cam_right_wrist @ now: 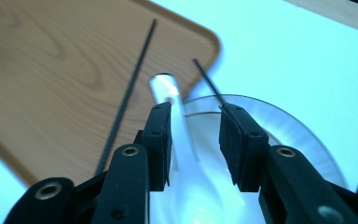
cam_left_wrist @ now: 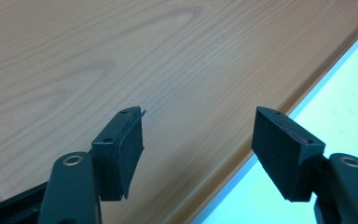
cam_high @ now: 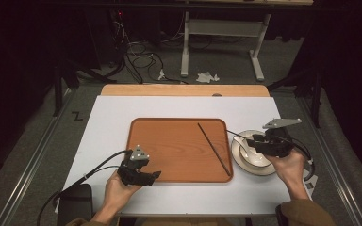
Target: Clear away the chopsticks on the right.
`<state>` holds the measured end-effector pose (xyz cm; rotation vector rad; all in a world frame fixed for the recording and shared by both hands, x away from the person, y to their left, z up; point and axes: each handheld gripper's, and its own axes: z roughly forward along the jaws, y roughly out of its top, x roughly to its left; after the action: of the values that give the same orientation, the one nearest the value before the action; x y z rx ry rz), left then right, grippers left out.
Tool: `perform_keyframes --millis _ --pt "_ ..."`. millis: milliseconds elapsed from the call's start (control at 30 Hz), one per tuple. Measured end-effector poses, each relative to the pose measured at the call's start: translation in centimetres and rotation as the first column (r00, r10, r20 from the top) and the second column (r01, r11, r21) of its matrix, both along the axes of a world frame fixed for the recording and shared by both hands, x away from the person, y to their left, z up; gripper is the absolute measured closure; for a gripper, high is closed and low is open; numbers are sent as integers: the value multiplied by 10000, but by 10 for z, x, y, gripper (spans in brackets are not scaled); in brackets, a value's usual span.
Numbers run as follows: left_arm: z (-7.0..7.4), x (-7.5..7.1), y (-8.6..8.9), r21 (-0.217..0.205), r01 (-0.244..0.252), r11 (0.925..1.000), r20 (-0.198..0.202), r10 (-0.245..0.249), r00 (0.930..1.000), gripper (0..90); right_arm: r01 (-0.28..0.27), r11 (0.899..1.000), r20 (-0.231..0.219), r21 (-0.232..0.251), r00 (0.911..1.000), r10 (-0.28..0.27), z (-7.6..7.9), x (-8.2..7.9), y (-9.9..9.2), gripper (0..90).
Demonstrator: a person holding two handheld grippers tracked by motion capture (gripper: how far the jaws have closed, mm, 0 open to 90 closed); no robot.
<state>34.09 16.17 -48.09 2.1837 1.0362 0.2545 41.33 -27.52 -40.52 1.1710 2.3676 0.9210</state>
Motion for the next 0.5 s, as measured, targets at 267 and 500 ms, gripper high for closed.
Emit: perform_keyframes --millis 267,500 --pt "0 0 0 -9 3 10000 6 -3 10000 336 681 9974 -197 -225 9975 -685 -3 6 -21 655" --pt "0 0 0 -13 12 10000 -7 -12 10000 336 1292 9916 -103 17 9916 -1292 -2 9 -44 688"
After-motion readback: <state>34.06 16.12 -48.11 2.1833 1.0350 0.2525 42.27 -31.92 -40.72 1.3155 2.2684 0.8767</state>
